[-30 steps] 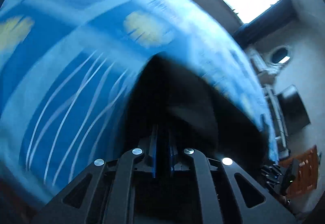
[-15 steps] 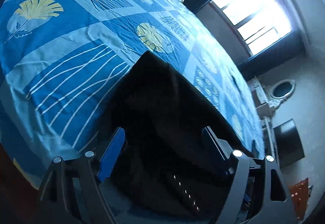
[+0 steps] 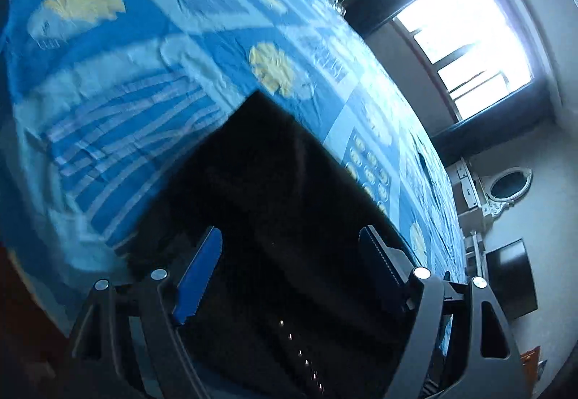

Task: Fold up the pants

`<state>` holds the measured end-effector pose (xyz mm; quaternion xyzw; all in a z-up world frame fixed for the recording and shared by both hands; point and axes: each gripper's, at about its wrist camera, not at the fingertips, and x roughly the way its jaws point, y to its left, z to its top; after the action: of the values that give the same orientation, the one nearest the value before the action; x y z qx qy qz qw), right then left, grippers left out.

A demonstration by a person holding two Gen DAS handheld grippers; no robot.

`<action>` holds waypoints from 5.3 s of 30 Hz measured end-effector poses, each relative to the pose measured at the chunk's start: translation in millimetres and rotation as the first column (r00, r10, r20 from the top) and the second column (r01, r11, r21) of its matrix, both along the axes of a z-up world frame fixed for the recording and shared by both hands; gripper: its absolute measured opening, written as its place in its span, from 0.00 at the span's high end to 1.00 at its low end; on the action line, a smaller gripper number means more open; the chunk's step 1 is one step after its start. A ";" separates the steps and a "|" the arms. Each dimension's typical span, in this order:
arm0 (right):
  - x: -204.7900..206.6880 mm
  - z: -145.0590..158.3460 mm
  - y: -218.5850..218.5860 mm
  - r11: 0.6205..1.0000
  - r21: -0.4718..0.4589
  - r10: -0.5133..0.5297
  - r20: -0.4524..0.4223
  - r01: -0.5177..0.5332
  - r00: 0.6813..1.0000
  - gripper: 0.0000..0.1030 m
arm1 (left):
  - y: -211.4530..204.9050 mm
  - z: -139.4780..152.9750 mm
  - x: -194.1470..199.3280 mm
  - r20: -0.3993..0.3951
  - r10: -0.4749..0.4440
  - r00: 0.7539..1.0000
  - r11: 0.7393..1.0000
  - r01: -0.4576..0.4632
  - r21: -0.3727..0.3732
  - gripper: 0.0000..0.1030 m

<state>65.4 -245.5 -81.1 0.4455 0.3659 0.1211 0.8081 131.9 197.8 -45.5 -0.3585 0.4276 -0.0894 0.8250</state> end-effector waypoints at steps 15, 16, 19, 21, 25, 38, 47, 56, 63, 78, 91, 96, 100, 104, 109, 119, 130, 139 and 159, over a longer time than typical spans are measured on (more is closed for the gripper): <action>6.9 -4.6 -4.3 0.999 0.021 -0.035 -0.007 0.035 0.999 0.19 | 17.1 -37.8 13.1 -0.058 0.096 0.994 0.990 -0.101 -0.097 0.82; 9.2 -5.5 -3.3 0.999 0.016 -0.039 -0.008 0.039 0.999 0.18 | 17.8 -39.1 12.2 -0.056 0.095 0.994 0.989 -0.101 -0.104 0.82; 11.3 -6.7 -2.5 0.998 0.011 -0.061 -0.014 0.061 0.998 0.18 | 16.1 -38.1 9.7 -0.060 0.087 0.994 0.990 -0.093 -0.104 0.82; 10.5 -5.2 -2.9 0.997 0.021 -0.080 -0.017 0.080 0.997 0.18 | 15.3 -37.0 8.9 -0.064 0.085 0.994 0.991 -0.091 -0.101 0.82; 4.4 -8.0 -6.9 0.989 0.040 -0.144 -0.027 0.145 0.989 0.23 | 14.2 -38.1 11.0 -0.067 0.081 0.994 0.991 -0.088 -0.103 0.82; 10.4 -40.6 -25.3 0.955 0.180 -0.220 -0.100 0.235 0.970 0.94 | 6.7 -31.8 21.7 -0.049 0.078 0.996 0.996 -0.081 -0.050 0.82; -28.7 0.6 -22.8 0.976 0.154 -0.159 0.025 0.153 0.987 0.94 | 16.3 -6.6 -1.9 0.009 0.085 0.996 0.984 -0.082 -0.159 0.82; -65.7 -9.0 -12.5 0.986 0.143 -0.085 -0.040 0.090 0.996 0.94 | 38.3 -21.0 -46.8 -0.070 0.092 0.993 0.982 -0.102 -0.160 0.82; -85.1 -32.7 -10.3 0.984 0.154 -0.067 -0.136 0.088 0.988 0.94 | 49.5 -42.5 -56.4 -0.075 0.108 0.991 0.966 -0.122 -0.229 0.82; -66.6 56.9 -89.9 0.953 -0.194 -0.241 -0.028 0.231 0.970 0.31 | 10.5 15.0 -82.6 0.055 -0.064 0.996 0.993 0.059 0.100 0.57; 176.0 45.9 -125.6 0.562 -0.826 -0.241 -0.225 -0.054 0.944 0.25 | -107.2 -15.7 -25.8 -0.037 -0.152 0.988 0.988 0.150 -0.047 0.17; 202.1 13.7 -139.7 0.516 -0.846 -0.293 -0.320 -0.132 0.901 0.25 | -118.9 -13.4 -32.0 0.009 -0.154 0.988 0.988 0.154 0.013 0.13; 188.8 14.5 -160.2 0.580 -0.811 -0.309 -0.309 -0.079 0.899 0.61 | -121.9 -13.3 -36.7 0.026 -0.169 0.985 0.985 0.167 0.045 0.13; 148.7 35.9 -181.4 0.668 -0.744 -0.304 -0.246 0.021 0.920 0.93 | -129.3 -8.7 -32.9 0.017 -0.167 0.986 0.983 0.165 0.075 0.13; 69.7 74.3 -210.8 0.774 -0.601 -0.315 -0.092 0.200 0.945 0.93 | -130.0 -7.2 -32.9 -0.002 -0.139 0.990 0.988 0.138 0.070 0.13; -112.7 92.6 -274.7 0.804 -0.413 -0.458 0.028 0.427 0.889 0.93 | -185.4 17.5 -54.9 0.018 -0.242 0.970 0.968 0.240 0.069 0.13; -196.2 27.0 -287.0 0.840 -0.219 -0.521 -0.066 0.497 0.851 0.93 | -289.6 15.6 -94.8 0.019 -0.430 0.903 0.902 0.430 -0.022 0.13; -218.8 -13.3 -289.7 0.847 -0.124 -0.530 -0.130 0.517 0.838 0.94 | -331.0 -2.9 -107.8 -0.032 -0.486 0.873 0.873 0.483 -0.074 0.13; -224.5 -27.6 -336.4 0.865 0.113 -0.487 -0.036 0.488 0.872 0.31 | -303.0 5.5 -106.4 0.002 -0.464 0.886 0.886 0.464 -0.013 0.13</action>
<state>-159.1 -581.9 -108.7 0.5711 0.2360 -0.0666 0.7834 25.5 -105.2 -40.0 -0.2515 0.5009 -0.2864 0.7771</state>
